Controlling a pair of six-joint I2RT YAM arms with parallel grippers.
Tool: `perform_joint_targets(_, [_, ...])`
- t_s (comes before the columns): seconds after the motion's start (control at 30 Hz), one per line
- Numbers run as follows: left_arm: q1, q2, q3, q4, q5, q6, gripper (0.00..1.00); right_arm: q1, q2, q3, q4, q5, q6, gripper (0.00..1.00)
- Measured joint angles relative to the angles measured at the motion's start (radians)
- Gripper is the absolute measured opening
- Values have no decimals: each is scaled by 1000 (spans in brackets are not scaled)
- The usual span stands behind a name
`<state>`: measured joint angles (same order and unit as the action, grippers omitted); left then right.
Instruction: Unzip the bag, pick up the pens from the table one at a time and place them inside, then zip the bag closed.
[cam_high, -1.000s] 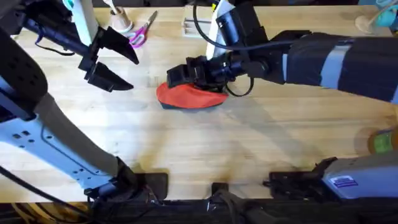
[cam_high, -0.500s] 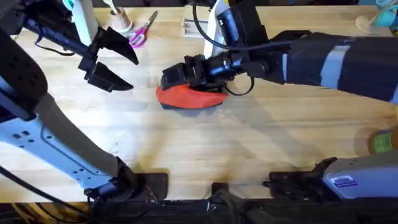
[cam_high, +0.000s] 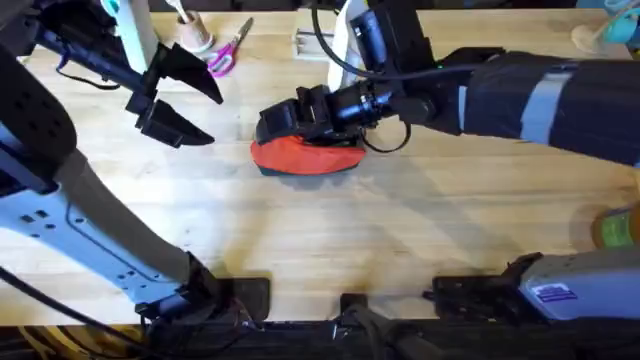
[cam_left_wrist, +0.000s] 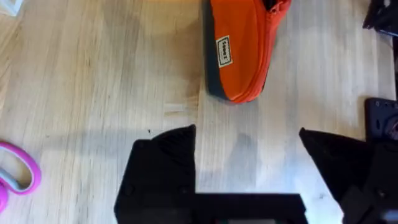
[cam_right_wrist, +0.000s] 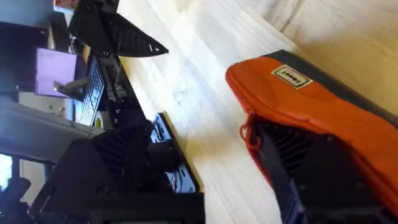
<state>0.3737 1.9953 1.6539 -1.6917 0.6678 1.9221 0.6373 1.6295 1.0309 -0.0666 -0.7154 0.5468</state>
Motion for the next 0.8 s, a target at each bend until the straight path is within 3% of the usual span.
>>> perform_joint_targets(0.8, [0, 0, 0, 0, -3, -30, 993, 0, -50, 0, 0, -19, 0, 994])
